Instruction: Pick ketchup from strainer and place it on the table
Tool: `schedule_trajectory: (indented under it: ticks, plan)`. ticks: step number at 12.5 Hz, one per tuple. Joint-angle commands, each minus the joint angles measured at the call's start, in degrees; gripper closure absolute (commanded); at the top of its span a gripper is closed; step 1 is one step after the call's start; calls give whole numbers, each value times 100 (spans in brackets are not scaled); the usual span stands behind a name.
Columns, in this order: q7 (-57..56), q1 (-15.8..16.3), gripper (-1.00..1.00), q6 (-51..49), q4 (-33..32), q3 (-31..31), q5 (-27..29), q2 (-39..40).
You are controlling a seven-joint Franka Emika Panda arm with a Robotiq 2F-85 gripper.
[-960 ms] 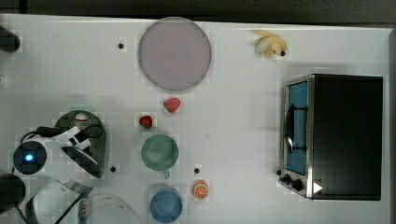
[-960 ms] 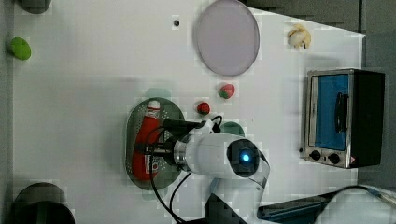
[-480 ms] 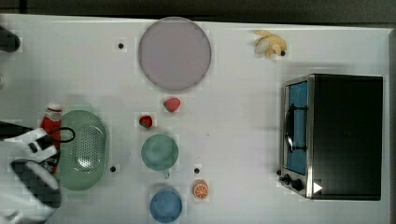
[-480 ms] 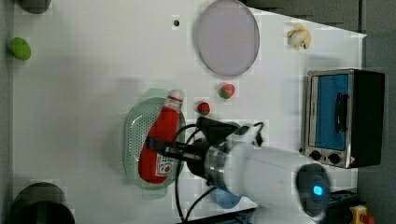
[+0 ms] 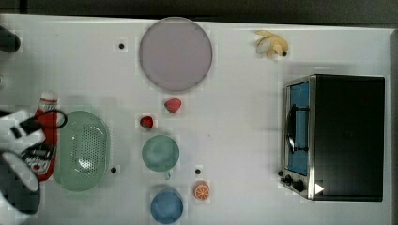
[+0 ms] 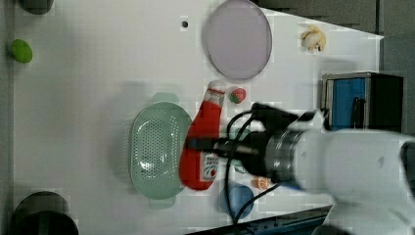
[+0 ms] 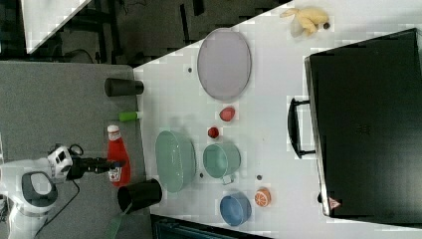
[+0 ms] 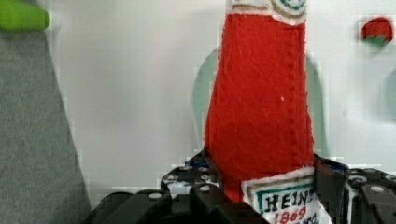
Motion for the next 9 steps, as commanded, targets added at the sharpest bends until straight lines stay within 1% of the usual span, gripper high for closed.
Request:
schedule_trajectory:
  ticks: [1,5,9]
  plan:
    - [-843,-737,-21,-255,301,-707,196,20]
    - [-1337,-1038,-21,-249,361,-1612,188,-20]
    - [-1518,-1116,-21,-273,273,-2547,186,-14]
